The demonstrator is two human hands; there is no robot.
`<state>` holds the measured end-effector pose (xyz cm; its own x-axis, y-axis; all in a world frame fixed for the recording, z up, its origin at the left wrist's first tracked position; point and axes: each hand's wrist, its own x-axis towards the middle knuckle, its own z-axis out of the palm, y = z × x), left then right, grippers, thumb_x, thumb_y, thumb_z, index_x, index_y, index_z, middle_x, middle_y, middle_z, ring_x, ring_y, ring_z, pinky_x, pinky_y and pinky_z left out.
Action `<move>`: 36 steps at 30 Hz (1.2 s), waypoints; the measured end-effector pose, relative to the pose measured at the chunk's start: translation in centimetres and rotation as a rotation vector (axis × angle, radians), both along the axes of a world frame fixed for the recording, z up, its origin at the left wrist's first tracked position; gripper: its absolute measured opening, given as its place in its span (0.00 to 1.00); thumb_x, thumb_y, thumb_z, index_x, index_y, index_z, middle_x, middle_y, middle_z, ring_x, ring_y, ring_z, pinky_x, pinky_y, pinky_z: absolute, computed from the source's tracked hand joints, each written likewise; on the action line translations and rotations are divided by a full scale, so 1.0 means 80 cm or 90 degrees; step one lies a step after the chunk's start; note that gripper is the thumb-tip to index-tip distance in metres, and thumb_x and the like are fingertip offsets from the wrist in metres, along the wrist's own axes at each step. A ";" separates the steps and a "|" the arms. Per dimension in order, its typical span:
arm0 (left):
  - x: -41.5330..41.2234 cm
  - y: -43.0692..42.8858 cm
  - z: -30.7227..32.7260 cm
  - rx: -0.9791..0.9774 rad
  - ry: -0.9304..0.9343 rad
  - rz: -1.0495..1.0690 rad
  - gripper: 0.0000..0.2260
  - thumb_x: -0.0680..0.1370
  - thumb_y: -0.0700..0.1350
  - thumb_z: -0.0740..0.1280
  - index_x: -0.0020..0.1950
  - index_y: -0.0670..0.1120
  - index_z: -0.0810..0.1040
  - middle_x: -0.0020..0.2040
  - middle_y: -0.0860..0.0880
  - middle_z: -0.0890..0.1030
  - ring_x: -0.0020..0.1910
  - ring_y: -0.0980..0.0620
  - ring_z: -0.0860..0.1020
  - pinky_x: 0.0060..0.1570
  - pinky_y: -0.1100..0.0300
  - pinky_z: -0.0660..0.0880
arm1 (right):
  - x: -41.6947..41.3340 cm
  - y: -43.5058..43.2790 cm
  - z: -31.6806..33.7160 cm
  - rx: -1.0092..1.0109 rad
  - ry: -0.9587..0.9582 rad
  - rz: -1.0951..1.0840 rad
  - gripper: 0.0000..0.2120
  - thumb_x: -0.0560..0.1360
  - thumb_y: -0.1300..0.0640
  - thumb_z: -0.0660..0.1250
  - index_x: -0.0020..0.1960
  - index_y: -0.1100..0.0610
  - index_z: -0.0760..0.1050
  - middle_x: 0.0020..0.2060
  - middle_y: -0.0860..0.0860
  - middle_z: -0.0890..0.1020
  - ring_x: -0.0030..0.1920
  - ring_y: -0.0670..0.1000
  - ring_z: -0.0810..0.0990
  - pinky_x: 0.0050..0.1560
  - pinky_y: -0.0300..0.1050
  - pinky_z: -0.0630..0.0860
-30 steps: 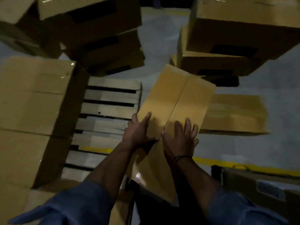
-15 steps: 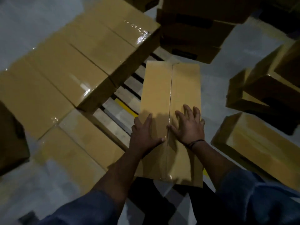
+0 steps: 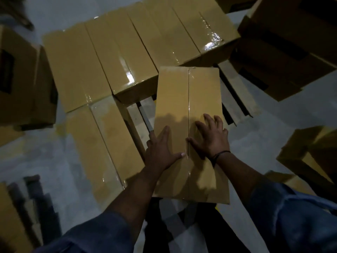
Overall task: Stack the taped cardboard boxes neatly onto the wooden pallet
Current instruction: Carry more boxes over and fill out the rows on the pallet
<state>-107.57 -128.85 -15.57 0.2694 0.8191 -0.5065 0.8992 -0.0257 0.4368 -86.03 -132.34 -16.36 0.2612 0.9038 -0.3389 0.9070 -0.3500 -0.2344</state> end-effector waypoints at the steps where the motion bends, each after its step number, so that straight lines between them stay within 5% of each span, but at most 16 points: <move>1: 0.004 -0.002 -0.001 -0.001 0.000 0.018 0.56 0.65 0.73 0.75 0.82 0.62 0.44 0.80 0.43 0.49 0.76 0.35 0.61 0.70 0.40 0.71 | 0.005 0.007 -0.001 -0.007 -0.005 0.025 0.36 0.72 0.25 0.60 0.75 0.40 0.64 0.81 0.48 0.53 0.80 0.60 0.47 0.71 0.68 0.63; 17: 0.011 -0.063 -0.061 -0.045 0.103 0.276 0.57 0.68 0.71 0.75 0.83 0.60 0.40 0.79 0.38 0.49 0.73 0.33 0.64 0.66 0.45 0.72 | 0.002 0.061 -0.087 -0.001 0.018 0.399 0.36 0.73 0.30 0.64 0.76 0.46 0.65 0.80 0.54 0.57 0.78 0.68 0.52 0.62 0.71 0.70; 27: -0.016 -0.063 -0.118 -0.015 0.125 0.234 0.56 0.68 0.69 0.76 0.84 0.56 0.45 0.82 0.45 0.36 0.73 0.31 0.65 0.63 0.43 0.76 | -0.025 0.063 -0.158 -0.048 0.039 0.450 0.37 0.71 0.32 0.68 0.75 0.45 0.65 0.81 0.53 0.54 0.78 0.65 0.52 0.63 0.71 0.70; 36: -0.025 -0.045 -0.155 -0.018 0.159 0.192 0.54 0.69 0.69 0.74 0.84 0.56 0.46 0.82 0.50 0.39 0.74 0.34 0.61 0.63 0.41 0.76 | -0.031 0.078 -0.180 -0.046 0.019 0.471 0.35 0.73 0.33 0.67 0.75 0.44 0.65 0.81 0.52 0.53 0.78 0.65 0.51 0.65 0.72 0.68</move>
